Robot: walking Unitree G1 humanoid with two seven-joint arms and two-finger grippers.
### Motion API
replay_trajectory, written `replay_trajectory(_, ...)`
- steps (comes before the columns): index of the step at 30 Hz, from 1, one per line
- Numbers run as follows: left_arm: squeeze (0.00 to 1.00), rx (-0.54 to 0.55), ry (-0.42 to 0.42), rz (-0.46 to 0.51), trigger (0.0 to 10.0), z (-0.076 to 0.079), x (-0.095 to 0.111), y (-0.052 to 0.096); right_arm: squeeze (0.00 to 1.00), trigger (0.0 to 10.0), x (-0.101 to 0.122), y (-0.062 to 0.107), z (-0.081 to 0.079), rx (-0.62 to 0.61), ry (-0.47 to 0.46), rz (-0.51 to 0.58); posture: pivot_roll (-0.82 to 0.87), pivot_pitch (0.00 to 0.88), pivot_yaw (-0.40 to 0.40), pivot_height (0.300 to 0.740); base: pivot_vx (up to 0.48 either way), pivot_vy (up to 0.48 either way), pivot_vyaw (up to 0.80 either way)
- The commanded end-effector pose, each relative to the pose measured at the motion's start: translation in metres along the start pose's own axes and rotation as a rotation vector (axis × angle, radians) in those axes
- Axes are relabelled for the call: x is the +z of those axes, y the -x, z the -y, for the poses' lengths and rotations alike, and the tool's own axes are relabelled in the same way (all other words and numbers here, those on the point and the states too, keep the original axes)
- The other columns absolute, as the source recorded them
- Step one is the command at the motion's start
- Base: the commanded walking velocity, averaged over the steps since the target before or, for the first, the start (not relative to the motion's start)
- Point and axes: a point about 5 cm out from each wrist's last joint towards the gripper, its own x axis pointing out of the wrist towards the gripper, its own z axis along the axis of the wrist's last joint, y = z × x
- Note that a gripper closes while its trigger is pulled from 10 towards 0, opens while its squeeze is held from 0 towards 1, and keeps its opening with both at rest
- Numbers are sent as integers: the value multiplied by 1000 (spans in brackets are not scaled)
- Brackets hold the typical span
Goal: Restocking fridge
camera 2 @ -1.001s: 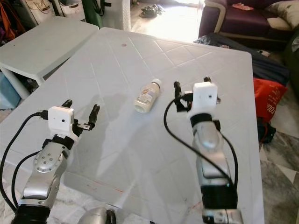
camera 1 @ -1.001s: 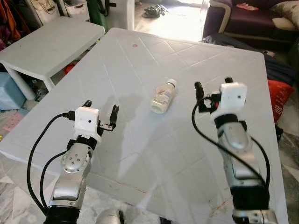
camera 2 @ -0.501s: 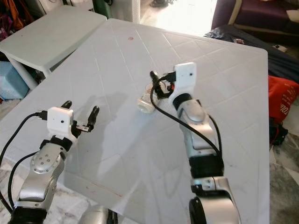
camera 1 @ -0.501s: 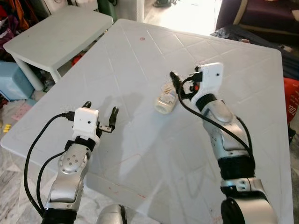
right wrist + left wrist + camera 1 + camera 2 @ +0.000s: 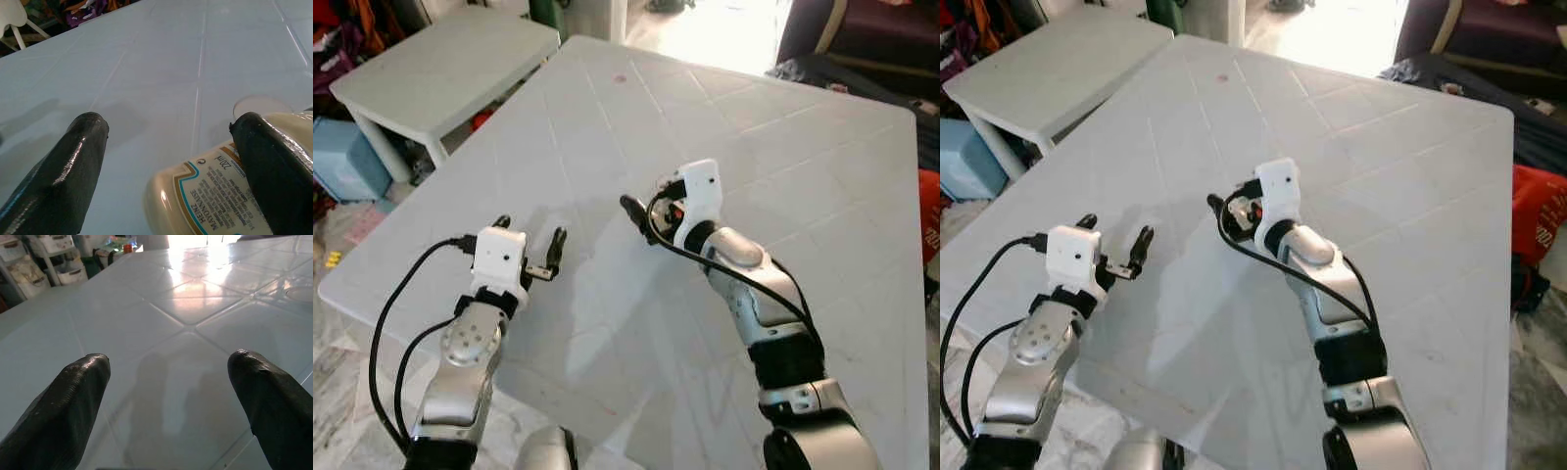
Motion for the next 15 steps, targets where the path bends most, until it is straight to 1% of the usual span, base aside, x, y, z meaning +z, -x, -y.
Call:
replay_trajectory(1,0,-11,-3,-2,10000,2,1,1,0,10000,-24,6,-1,-7,-54,-135,6,163,-1,740,0,0,0)
replay_trajectory(4,0,-14,1,-4,10000,3,0,0,0,10000,-28,18,-8,0,-120,-163,2,162,0,740,0,0,0)
replay_trajectory(5,0,-16,2,-5,10000,3,0,-1,0,10000,-29,25,-15,25,-147,-169,-2,162,1,740,0,0,0)
replay_trajectory(7,0,-17,2,-5,10000,3,0,-1,0,10000,-30,29,-20,48,-153,-182,-5,161,2,740,0,0,0)
replay_trajectory(8,0,-19,2,-4,10000,4,0,-2,0,10000,-30,34,-27,76,-171,-197,-9,161,3,740,0,0,0)
replay_trajectory(9,0,-19,2,-4,10000,4,0,-2,0,10000,-30,34,-27,76,-171,-197,-9,161,3,740,0,0,0)
replay_trajectory(10,0,-21,2,-4,10000,4,0,-2,0,10000,-29,38,-32,94,-190,-201,-9,161,3,740,0,0,0)
replay_trajectory(12,0,-26,4,-2,10000,5,0,-4,0,10000,-20,53,-53,237,-224,-201,-16,160,5,740,0,0,0)
replay_trajectory(14,0,-28,5,-1,10000,6,0,-5,0,10000,-17,58,-57,279,-231,-198,-22,158,5,740,0,0,0)
replay_trajectory(15,0,-29,5,-1,10000,6,0,-5,0,10000,-16,59,-56,278,-232,-197,-25,157,5,740,0,0,0)
